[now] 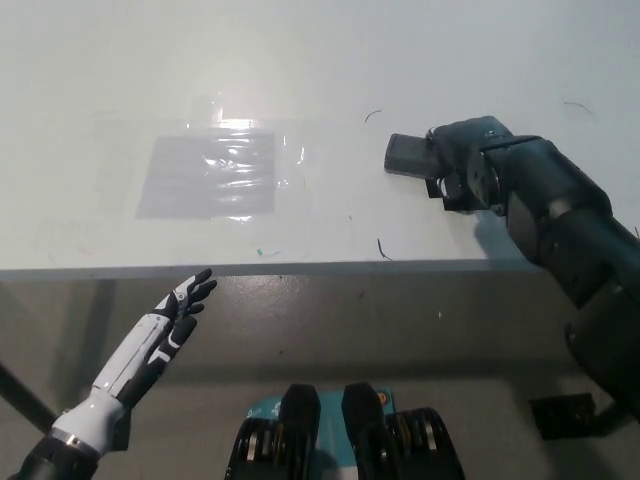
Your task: A whiteboard eraser is kept on the black marked spot on the table infront of the robot and the robot uses its right hand to swipe it back and forth on the table twice to clean it
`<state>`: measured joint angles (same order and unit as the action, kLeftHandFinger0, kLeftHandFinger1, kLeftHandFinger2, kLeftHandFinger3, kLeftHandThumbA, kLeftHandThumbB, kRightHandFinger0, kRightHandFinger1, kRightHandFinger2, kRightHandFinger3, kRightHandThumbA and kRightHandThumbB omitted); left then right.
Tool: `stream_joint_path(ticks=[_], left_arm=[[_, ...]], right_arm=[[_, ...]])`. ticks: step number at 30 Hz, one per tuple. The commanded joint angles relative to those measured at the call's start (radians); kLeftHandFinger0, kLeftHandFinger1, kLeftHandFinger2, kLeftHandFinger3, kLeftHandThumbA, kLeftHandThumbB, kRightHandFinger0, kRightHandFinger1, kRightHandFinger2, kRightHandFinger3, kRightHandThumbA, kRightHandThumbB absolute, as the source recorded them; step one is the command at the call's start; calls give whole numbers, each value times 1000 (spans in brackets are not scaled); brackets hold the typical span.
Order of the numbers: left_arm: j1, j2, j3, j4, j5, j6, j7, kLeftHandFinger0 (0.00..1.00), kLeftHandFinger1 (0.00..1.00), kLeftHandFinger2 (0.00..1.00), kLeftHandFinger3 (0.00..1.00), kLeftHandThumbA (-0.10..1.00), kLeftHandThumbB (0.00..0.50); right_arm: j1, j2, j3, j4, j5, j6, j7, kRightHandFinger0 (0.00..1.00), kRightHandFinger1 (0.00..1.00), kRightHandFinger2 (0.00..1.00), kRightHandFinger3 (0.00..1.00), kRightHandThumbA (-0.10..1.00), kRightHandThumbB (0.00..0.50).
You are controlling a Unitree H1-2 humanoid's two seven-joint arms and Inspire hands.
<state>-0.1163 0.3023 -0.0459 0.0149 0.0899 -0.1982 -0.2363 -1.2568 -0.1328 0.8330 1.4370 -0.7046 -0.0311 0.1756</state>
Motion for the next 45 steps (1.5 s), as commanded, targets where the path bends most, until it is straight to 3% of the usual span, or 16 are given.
stream_joint_path(ticks=[1,3,4,6,10,12,16,18,20,22,28,30,32,39,43,45], left_arm=[[-29,29,13,-12,-11,-11,-5,1000,1000,1000,1000,999,466],[-30,30,13,-14,-7,-9,-3,1000,1000,1000,1000,1000,474],[-30,31,14,-14,-6,-8,-3,1000,1000,1000,1000,1000,462],[-30,31,14,-14,-6,-6,-3,1000,1000,1000,1000,1000,466],[-29,33,13,-15,-12,-12,-6,1000,1000,1000,1000,1000,443],[-29,34,14,-11,-14,-16,-4,1000,1000,1000,1000,1000,433],[-25,28,9,-11,-10,-19,-1,1000,1000,1000,1000,1000,429],[-26,26,11,-9,-10,-25,3,1000,1000,1000,1000,1000,430],[-26,18,18,-4,-12,-47,17,1000,1000,1000,1000,1000,408],[-24,7,33,2,-17,-68,37,1000,1000,1000,1000,1000,393],[-25,-38,79,34,-42,-108,73,1000,1000,1000,1000,1000,483],[-27,-42,84,33,-42,-109,69,1000,1000,1000,1000,1000,489],[-22,-43,87,26,-43,-104,65,1000,1000,1000,1000,1000,471],[-14,-39,91,40,-46,-129,55,1000,1000,1000,1000,1000,435],[-8,-44,97,35,-45,-124,56,1000,1000,1000,1000,1000,439],[-4,-45,100,29,-46,-110,56,1000,1000,1000,1000,1000,447]], right_arm=[[-56,-4,26,-15,-47,-49,68,784,874,896,795,-100,173],[-63,-1,22,-17,-39,-56,70,678,774,802,696,-100,179],[-63,3,25,-18,-41,-62,66,671,773,805,764,-100,174],[-59,10,33,-21,-52,-76,54,638,729,752,699,-100,172],[-43,61,67,-31,-84,-111,23,576,674,739,762,-100,211],[-37,95,81,-43,-94,-143,12,498,592,656,563,-100,244],[-25,162,88,-64,-89,-168,41,538,619,676,552,-93,266],[-17,189,94,-69,-98,-183,22,445,518,576,479,-100,270],[-13,224,108,-70,-114,-180,14,392,481,534,522,-100,237],[-15,263,112,-70,-119,-161,26,464,557,642,689,-100,224],[-25,350,117,-58,-133,-150,26,466,565,646,688,-89,267],[-30,350,119,-54,-139,-150,28,507,611,686,698,-97,266],[-26,335,122,-53,-147,-155,11,361,477,595,670,-100,270],[6,202,119,-39,-158,-149,-48,381,505,662,627,-100,275],[20,94,134,-27,-177,-117,-72,269,390,551,694,-100,252],[22,51,137,-19,-178,-85,-54,293,429,602,758,-100,227]])
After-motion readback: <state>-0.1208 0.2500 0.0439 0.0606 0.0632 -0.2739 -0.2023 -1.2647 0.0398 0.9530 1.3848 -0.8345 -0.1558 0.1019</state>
